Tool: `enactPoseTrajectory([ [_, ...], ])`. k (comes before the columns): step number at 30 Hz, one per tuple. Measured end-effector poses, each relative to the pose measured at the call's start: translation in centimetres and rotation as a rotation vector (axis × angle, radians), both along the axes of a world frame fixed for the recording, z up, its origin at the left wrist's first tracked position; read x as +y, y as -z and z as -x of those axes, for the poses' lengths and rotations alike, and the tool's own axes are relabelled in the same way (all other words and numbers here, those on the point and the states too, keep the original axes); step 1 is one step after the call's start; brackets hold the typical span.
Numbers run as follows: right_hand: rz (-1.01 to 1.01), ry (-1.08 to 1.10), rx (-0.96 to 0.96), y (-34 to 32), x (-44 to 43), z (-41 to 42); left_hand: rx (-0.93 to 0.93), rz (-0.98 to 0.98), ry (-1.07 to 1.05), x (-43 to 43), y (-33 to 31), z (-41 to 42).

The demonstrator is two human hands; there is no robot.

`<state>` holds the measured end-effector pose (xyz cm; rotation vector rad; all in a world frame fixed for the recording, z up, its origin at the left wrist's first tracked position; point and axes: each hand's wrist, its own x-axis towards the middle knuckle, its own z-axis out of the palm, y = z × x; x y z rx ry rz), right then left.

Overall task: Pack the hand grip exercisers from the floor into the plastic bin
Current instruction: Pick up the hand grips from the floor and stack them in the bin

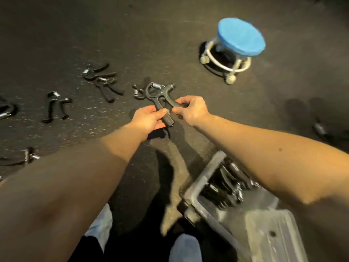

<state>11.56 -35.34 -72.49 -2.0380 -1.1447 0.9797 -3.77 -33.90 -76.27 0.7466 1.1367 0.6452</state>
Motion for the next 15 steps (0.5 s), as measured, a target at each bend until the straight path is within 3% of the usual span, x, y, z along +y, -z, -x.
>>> enactPoseTrajectory([
  [4, 0.063, 0.048, 0.049, -3.6, -7.8, -5.1, 0.014, -0.111, 0.136, -5.8, -3.2, -4.7],
  [9, 0.173, 0.157, 0.106, -6.4, -17.0, -10.6, 0.187, -0.273, 0.385, -11.1, -5.7, -8.3],
  [15, 0.047, 0.318, 0.299, -7.0, -24.0, -13.9, 0.221, -0.436, 0.513, -15.9, -5.6, -11.4],
])
